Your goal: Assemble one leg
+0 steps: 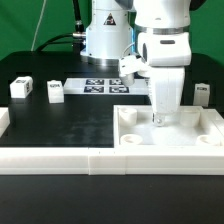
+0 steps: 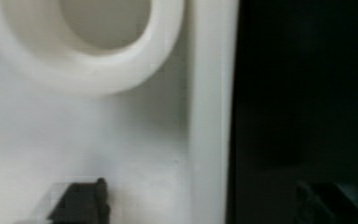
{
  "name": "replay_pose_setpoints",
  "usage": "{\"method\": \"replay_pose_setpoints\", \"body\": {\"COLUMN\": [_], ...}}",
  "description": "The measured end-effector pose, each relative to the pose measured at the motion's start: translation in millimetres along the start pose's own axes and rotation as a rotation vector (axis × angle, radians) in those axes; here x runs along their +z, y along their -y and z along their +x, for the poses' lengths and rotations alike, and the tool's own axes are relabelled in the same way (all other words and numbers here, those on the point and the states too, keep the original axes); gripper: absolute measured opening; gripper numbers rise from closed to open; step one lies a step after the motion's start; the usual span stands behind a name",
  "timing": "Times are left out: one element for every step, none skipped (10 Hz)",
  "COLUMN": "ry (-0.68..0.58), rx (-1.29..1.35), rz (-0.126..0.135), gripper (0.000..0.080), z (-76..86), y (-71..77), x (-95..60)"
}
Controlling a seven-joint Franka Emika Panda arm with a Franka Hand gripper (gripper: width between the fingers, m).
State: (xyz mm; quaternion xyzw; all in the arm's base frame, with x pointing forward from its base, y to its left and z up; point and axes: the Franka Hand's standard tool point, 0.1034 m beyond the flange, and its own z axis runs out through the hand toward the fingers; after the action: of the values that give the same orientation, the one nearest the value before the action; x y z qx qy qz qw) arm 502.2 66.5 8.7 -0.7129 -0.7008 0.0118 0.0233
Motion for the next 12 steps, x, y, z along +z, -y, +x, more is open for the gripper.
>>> {"method": "replay_pose_setpoints", "body": {"ry": [0.000, 0.000, 0.000, 0.000, 0.000, 0.000, 0.004, 0.010, 0.013, 0.015, 0.014, 0.012], "rx": [0.000, 0.000, 0.000, 0.000, 0.001, 0.007, 0.070, 0.119, 0.152, 0.194, 0.218, 0.229], "rz": [0.000, 0.000, 0.000, 0.000, 0.001, 0.001, 0.002, -0.004, -0.012, -0.020, -0.029, -0.031], "gripper": [0.0582, 0.0636, 0.0646, 0.0646, 0.0649, 0.0649, 0.0649, 0.0649, 0.0649, 0.0649, 0.0649, 0.0649], "z": [-0.1, -0.2, -0.2, -0.3, -0.3, 0.0, 3.1, 9.4, 14.4, 21.0, 29.6, 35.9], "y": [0.0, 0.1, 0.1, 0.1, 0.2, 1.2, 8.1, 16.2, 22.9, 27.3, 28.8, 29.5], "x": [0.1, 0.1, 0.2, 0.3, 0.3, 0.2, -3.8, -13.6, -21.9, -29.1, -35.0, -35.4]}}
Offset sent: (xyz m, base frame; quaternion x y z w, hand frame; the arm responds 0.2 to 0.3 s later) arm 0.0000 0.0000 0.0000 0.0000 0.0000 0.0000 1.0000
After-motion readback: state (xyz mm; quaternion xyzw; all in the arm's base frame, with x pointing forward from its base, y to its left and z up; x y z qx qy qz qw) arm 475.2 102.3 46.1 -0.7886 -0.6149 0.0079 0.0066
